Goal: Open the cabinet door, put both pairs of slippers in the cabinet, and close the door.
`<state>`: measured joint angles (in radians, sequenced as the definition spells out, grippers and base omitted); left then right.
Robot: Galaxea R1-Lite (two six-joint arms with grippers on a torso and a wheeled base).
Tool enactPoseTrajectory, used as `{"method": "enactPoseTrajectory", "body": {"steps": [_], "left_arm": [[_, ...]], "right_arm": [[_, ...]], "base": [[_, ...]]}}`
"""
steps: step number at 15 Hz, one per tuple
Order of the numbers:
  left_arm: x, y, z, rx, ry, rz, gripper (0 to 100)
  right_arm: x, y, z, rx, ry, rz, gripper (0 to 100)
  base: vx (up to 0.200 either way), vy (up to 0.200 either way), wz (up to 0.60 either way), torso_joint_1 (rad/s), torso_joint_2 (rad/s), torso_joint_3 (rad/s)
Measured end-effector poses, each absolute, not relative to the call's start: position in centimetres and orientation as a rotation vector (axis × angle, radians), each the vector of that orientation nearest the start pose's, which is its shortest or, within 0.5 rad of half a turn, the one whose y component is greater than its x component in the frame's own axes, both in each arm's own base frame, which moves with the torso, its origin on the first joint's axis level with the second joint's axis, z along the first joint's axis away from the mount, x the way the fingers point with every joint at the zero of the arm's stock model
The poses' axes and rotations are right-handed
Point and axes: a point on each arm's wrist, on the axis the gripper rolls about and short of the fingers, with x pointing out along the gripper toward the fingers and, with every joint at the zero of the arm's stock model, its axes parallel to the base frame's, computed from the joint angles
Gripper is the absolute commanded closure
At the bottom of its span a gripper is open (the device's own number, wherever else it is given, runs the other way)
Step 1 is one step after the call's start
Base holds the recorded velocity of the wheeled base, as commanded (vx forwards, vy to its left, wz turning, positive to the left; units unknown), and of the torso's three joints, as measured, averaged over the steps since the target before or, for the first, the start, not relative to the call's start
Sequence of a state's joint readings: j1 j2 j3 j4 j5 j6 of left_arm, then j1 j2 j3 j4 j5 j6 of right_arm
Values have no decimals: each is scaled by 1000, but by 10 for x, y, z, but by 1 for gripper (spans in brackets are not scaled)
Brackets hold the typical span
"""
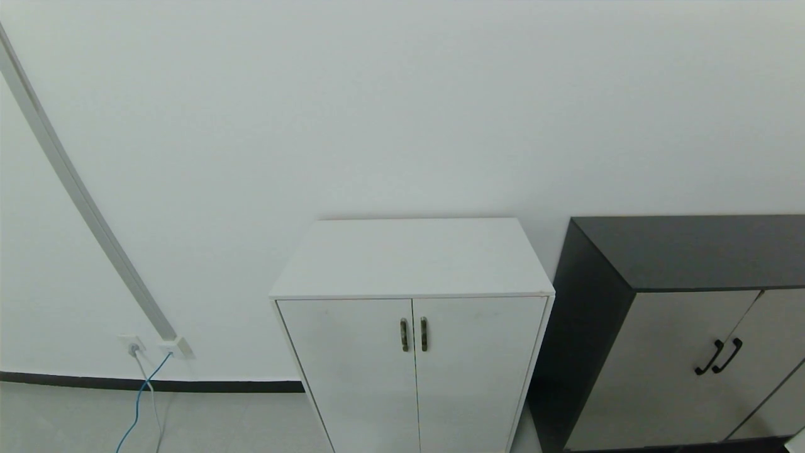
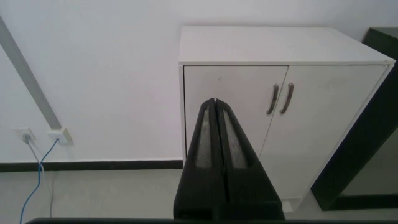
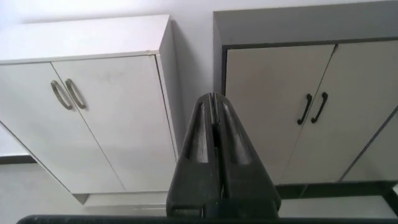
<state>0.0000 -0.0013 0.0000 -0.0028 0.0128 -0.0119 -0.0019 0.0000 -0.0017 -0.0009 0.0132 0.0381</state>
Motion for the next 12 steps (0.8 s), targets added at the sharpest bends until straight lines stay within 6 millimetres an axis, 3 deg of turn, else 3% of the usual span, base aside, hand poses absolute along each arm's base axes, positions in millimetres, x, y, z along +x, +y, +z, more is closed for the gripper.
{"method": "enactPoseTrajectory", "body": {"steps": [12], "left_arm": [[-23, 0, 76, -14, -4, 15, 100]], "right_arm": [[-23, 0, 76, 47, -3, 9, 100]], "base": [[0, 0, 0, 0, 0, 0]]}}
